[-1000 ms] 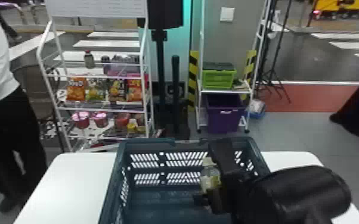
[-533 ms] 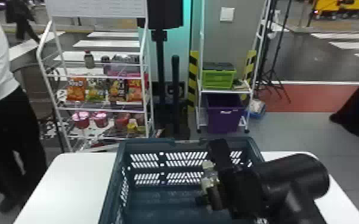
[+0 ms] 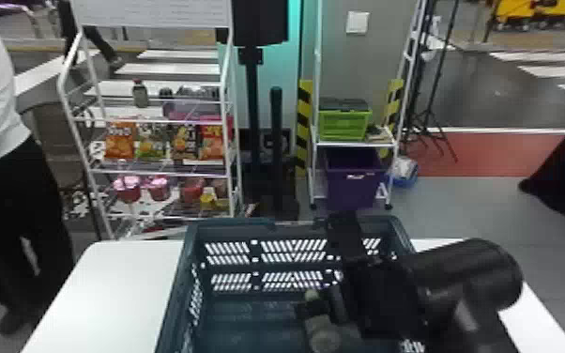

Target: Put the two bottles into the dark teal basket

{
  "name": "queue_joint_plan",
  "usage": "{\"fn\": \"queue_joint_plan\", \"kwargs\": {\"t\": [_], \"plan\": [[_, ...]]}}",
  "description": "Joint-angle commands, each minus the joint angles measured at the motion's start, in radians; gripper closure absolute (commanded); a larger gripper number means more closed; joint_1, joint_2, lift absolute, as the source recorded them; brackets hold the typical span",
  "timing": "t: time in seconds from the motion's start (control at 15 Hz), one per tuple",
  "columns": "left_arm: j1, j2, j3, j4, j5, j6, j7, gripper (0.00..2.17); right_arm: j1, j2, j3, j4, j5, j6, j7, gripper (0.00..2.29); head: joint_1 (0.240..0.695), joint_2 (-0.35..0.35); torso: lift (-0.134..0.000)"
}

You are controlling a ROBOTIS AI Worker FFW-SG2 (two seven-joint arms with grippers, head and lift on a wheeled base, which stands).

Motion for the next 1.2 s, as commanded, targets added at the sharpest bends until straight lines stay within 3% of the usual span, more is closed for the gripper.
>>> {"fn": "queue_joint_plan", "kwargs": {"t": [0.0, 0.33, 0.53, 0.73, 0.87, 1.0, 1.13], "plan": [[0.0, 0.001, 0.0, 0.0, 0.002, -0.003, 0.0, 2.15, 0.054, 0.001, 0.017, -0.079, 0.015, -0.143, 0.005, 0.01, 0.499, 0.0, 0.0], [0.0, 0.001, 0.0, -0.005, 0.002, 0.0, -0.003, 2.15, 0.256, 0.001, 0.037, -0.203, 0.03, -0.742, 0.029, 0.01, 0.499, 0.0, 0.0], [0.0, 0.001, 0.0, -0.011, 0.002, 0.0, -0.003, 2.15, 0.391, -0.063, 0.013, -0.305, 0.024, -0.87, 0.049, 0.01, 0.499, 0.0, 0.0], [0.003, 0.001, 0.0, -0.017, 0.002, 0.0, -0.003, 2.15, 0.574, -0.106, -0.058, -0.441, 0.053, -0.95, 0.054, 0.01, 0.499, 0.0, 0.0], [0.003, 0.001, 0.0, -0.02, 0.0, 0.0, -0.003, 2.15, 0.703, -0.15, -0.081, -0.495, 0.067, -1.091, 0.054, 0.01, 0.499, 0.0, 0.0], [0.003, 0.001, 0.0, -0.025, 0.0, 0.0, -0.001, 2.15, 0.837, -0.158, -0.121, -0.503, 0.067, -1.278, 0.058, 0.01, 0.499, 0.0, 0.0], [0.003, 0.0, 0.0, -0.031, -0.002, 0.0, 0.0, 2.15, 0.96, -0.147, -0.159, -0.489, 0.066, -1.481, 0.101, 0.01, 0.499, 0.0, 0.0]]}}
